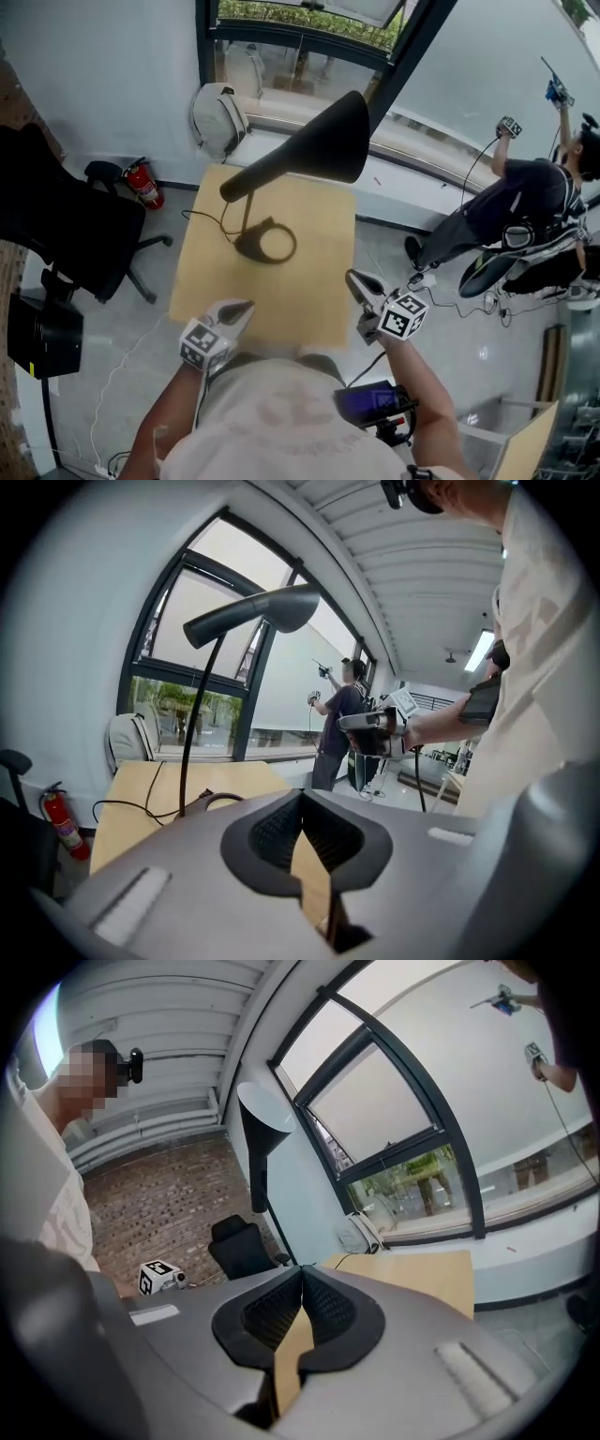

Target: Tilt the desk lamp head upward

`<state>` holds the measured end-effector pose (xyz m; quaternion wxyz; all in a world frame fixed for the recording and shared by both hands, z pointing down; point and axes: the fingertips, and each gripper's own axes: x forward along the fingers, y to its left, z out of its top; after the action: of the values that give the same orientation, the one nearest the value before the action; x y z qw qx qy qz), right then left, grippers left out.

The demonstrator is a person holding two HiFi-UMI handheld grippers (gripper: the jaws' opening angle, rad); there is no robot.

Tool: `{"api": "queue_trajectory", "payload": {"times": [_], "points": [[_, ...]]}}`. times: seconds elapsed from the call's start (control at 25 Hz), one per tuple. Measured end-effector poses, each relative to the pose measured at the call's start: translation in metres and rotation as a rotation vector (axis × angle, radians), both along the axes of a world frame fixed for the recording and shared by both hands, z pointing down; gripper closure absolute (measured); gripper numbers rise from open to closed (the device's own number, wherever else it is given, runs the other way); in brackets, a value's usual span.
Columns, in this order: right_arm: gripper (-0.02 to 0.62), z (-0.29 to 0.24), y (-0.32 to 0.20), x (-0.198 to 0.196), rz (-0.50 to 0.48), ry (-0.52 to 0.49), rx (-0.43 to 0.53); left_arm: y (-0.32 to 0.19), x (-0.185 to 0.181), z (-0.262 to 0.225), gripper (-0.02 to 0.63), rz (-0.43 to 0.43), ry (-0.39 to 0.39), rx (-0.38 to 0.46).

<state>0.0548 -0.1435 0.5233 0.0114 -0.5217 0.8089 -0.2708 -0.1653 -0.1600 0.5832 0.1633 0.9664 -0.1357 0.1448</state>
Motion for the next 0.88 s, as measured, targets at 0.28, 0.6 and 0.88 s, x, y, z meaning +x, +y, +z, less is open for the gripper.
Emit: {"api": "queue_trajectory", "payload": {"times": [0.28,0.6,0.88], "points": [[0.580,0.028,0.039,0.002,-0.086,-0.063,-0.026,0.026,0.024,-0.012,0.604,-0.077,-0.010,0.039],[0.580,0.050,0.101,0.037,-0.130,-0.129,-0.022,0.076,0.085,-0.012,0.604,-0.184,-0.016,0.046],[0.581,0.044,0.138,0.048,-0.213,-0.142,0.038,0.132,0.117,-0.007,0.604,-0.258,-0.038,0.047]]}}
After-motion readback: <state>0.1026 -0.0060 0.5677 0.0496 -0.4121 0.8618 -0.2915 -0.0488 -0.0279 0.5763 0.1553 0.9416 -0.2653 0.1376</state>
